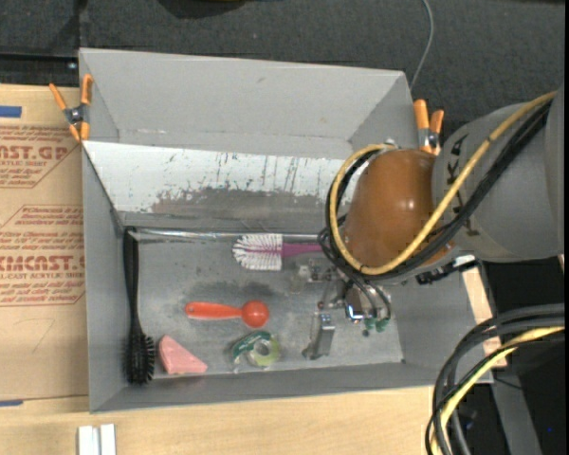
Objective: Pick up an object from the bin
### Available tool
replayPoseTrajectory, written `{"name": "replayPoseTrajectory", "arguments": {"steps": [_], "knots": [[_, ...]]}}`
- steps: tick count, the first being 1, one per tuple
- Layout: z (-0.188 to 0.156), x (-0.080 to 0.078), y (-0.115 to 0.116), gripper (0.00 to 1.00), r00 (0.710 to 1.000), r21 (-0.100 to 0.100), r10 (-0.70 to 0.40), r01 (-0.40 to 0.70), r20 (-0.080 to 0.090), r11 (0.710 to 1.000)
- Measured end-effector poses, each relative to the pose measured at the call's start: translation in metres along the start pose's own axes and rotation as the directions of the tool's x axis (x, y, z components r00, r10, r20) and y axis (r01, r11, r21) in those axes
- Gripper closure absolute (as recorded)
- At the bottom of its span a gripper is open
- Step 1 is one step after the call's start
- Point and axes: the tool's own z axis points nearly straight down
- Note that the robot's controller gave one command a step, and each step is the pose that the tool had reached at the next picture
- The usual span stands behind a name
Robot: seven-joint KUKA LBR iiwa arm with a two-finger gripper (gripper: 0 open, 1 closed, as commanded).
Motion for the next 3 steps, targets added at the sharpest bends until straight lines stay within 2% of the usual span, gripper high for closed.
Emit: {"name": "replayPoseTrajectory", "arguments": {"steps": [1,2,3], "knots": [[0.000,0.000,0.000,0.00,1.000,0.000,0.000,0.000,0.000,1.000],[0.045,-0.036,0.084,0.00,1.000,-0.004,0.017,-0.017,0.001,1.000],[0.059,-0.017,0.076,1.00,0.999,-0.001,0.037,-0.037,0.009,0.999]]}}
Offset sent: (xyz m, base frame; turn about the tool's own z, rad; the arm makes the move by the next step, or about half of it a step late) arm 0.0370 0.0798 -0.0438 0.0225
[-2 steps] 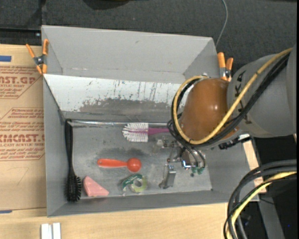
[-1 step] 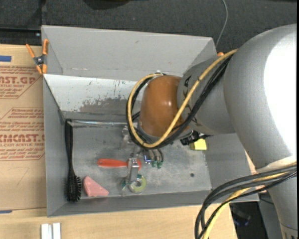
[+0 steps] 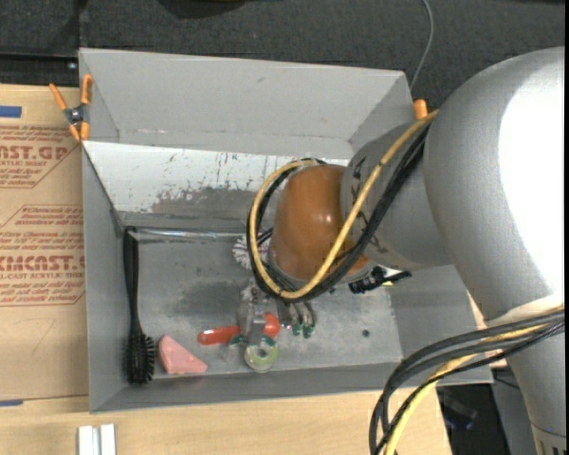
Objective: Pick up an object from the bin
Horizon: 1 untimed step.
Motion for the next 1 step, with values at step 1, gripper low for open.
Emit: {"name": "replayPoseTrajectory", "arguments": {"steps": [1], "knots": [[0.0000,0.0001,0.0000,1.00,1.000,0.000,0.000,0.000,0.000,1.000]]}}
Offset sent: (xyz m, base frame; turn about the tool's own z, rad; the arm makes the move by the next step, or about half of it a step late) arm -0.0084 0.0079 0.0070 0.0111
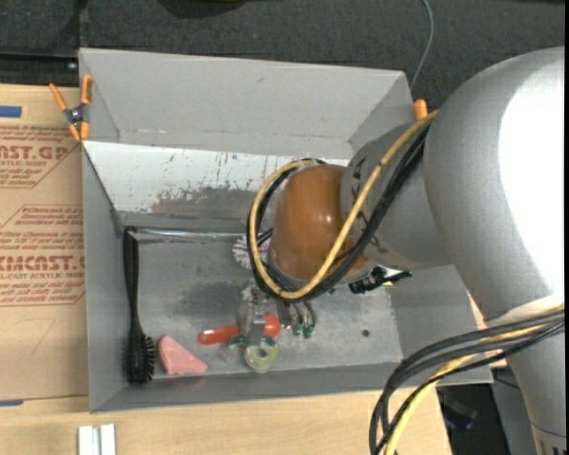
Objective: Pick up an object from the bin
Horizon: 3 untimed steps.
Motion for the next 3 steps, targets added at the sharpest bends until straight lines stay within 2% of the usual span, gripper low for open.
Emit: {"name": "replayPoseTrajectory", "arguments": {"steps": [1,2,3], "knots": [[-0.008,0.008,0.009,1.00,1.000,-0.002,0.010,-0.010,0.001,1.000],[-0.052,-0.002,0.003,1.00,1.000,-0.002,-0.011,0.011,0.003,1.000],[0.002,0.026,0.033,1.00,1.000,-0.003,-0.003,0.003,-0.001,1.000]]}}
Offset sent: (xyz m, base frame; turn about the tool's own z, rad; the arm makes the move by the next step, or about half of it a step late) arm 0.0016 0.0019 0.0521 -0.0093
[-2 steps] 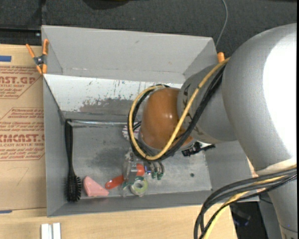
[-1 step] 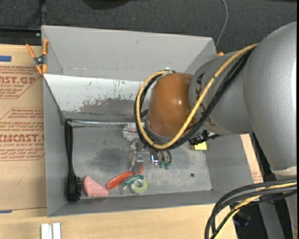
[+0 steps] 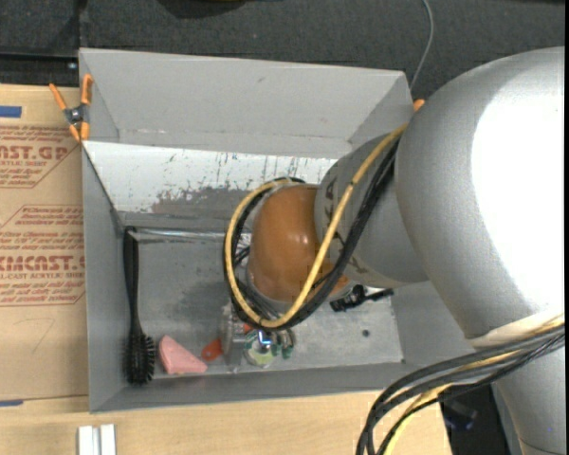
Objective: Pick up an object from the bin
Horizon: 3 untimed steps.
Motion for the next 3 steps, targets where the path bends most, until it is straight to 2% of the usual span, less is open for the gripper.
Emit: {"name": "replayPoseTrajectory", "arguments": {"steps": [1,2,3], "knots": [[-0.003,0.002,-0.006,1.00,0.998,-0.001,-0.059,0.060,0.013,0.998],[-0.008,-0.002,-0.012,1.00,1.000,-0.003,0.006,-0.006,0.007,1.000],[-0.002,-0.004,-0.026,1.00,0.999,-0.004,-0.050,0.050,0.013,0.999]]}}
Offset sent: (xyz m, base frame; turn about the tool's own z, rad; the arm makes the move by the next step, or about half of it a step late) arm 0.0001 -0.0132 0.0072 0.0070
